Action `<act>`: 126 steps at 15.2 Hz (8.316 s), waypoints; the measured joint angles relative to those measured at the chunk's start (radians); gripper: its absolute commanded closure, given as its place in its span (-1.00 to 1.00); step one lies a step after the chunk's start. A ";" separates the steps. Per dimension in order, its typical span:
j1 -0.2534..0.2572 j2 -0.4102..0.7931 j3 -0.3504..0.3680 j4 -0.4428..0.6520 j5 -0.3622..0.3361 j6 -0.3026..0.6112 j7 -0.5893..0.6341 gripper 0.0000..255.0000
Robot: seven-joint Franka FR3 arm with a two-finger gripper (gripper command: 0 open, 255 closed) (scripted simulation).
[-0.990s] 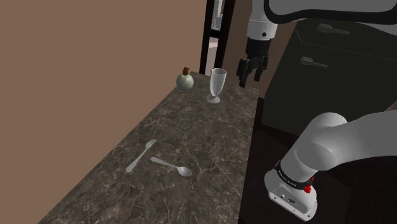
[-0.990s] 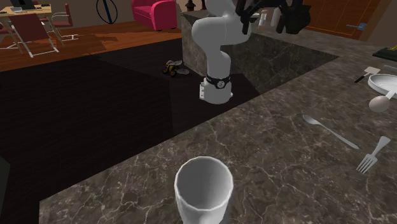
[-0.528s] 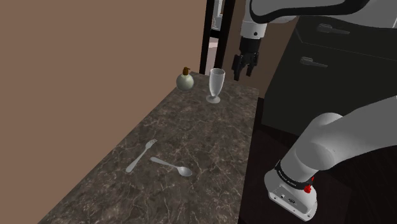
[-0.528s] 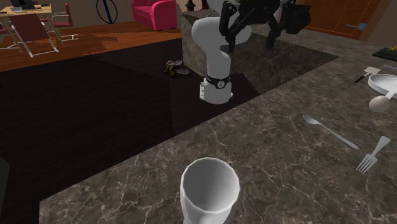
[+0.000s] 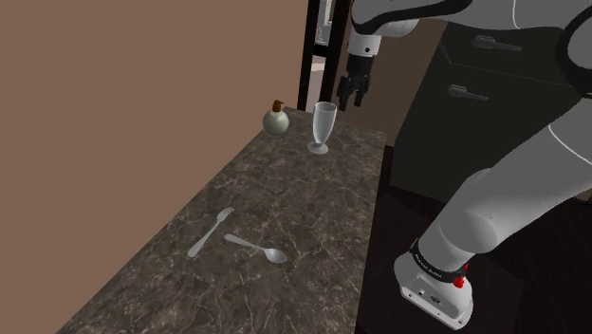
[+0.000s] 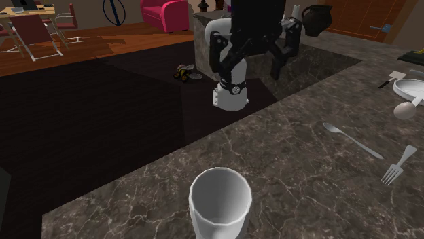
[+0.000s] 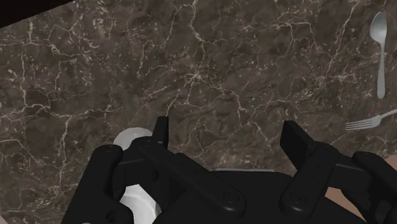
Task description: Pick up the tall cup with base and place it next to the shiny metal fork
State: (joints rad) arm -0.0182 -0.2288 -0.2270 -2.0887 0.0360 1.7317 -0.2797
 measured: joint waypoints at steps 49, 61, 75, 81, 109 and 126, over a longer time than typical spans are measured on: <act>-0.129 0.671 -0.069 0.669 0.244 -0.077 -0.370 1.00; -0.136 0.656 -0.070 0.806 0.238 -0.225 -0.338 1.00; 0.055 0.309 0.009 0.518 0.175 -0.223 -0.078 1.00; 0.119 0.212 0.067 0.478 0.171 -0.253 0.054 1.00; 0.288 0.073 0.273 0.404 0.209 -0.232 0.437 1.00; 0.289 0.030 0.278 0.129 0.214 -0.006 0.385 1.00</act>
State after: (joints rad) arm 0.2712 -0.1990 0.0513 -1.9594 0.2502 1.7261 0.1057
